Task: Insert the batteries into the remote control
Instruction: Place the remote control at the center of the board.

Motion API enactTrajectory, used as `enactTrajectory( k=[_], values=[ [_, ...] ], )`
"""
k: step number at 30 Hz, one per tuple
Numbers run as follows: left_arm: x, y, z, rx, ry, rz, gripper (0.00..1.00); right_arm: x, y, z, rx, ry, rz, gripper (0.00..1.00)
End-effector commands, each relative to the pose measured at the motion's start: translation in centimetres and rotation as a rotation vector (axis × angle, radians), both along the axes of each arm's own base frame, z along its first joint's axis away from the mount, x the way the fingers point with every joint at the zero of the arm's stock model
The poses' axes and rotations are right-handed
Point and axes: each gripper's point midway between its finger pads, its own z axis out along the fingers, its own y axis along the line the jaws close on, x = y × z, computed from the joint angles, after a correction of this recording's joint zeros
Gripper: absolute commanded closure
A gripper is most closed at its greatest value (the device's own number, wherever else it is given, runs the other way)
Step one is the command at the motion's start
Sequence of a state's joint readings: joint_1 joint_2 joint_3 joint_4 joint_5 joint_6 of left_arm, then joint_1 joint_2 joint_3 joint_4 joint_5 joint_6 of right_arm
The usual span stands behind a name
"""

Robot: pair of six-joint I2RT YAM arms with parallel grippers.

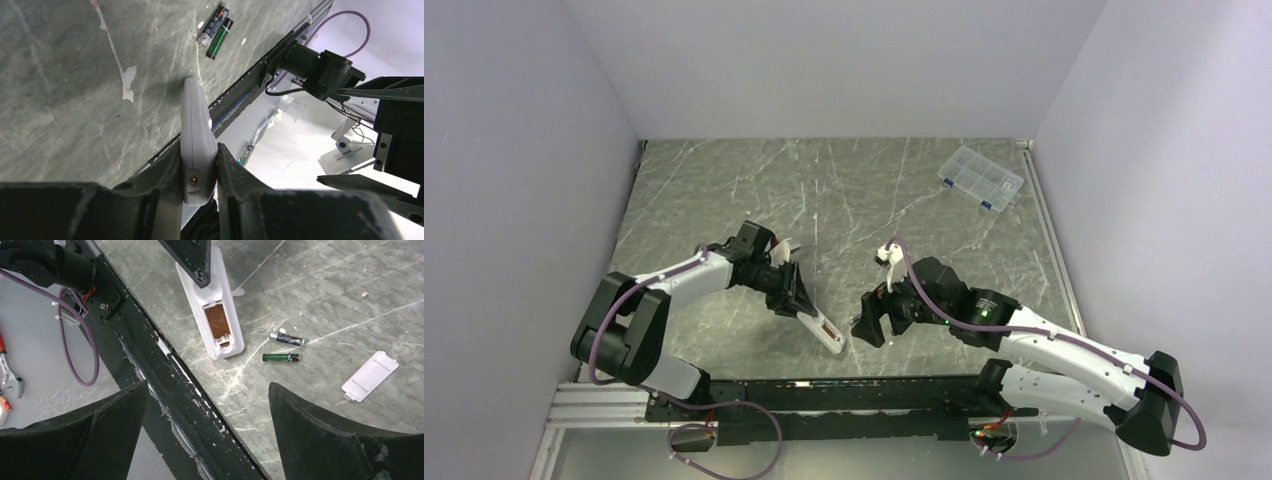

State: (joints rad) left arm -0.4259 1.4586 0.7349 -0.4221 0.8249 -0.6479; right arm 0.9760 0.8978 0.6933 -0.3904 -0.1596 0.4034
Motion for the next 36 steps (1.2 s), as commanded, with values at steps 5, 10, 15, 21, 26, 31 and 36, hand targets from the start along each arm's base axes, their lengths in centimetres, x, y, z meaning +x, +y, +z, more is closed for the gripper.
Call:
enactTrajectory(
  k=[5,10,15,21,26,31,36],
  values=[
    [1.1,-1.2,-1.5,0.040,-0.039,-0.035,0.97,-0.5,0.6,0.9,0.072,-0.010,0.020,0.08],
    [1.3,-0.7,-2.6,0.112,-0.033,-0.034,0.82,-0.4,0.3,0.3,0.055,0.000,0.002,0.08],
    [1.5,-0.3,-2.8,0.153,-0.045,-0.031,0.62,-0.5,0.3,-0.2,0.047,0.013,0.006,0.08],
    [1.8,0.2,-2.9,0.193,-0.058,-0.026,0.50,-0.5,0.3,-0.1,0.043,0.010,0.009,0.08],
    [1.7,0.4,-3.1,0.213,-0.055,-0.021,0.48,-0.5,0.2,-0.3,0.037,0.012,0.008,0.08],
    [1.9,0.8,-3.3,0.245,-0.059,-0.014,0.47,-0.5,0.3,-0.5,0.037,0.019,0.002,0.08],
    [1.8,1.1,-3.5,0.272,-0.058,-0.008,0.47,-0.6,0.5,-0.9,0.040,0.033,0.008,0.08]
  ],
)
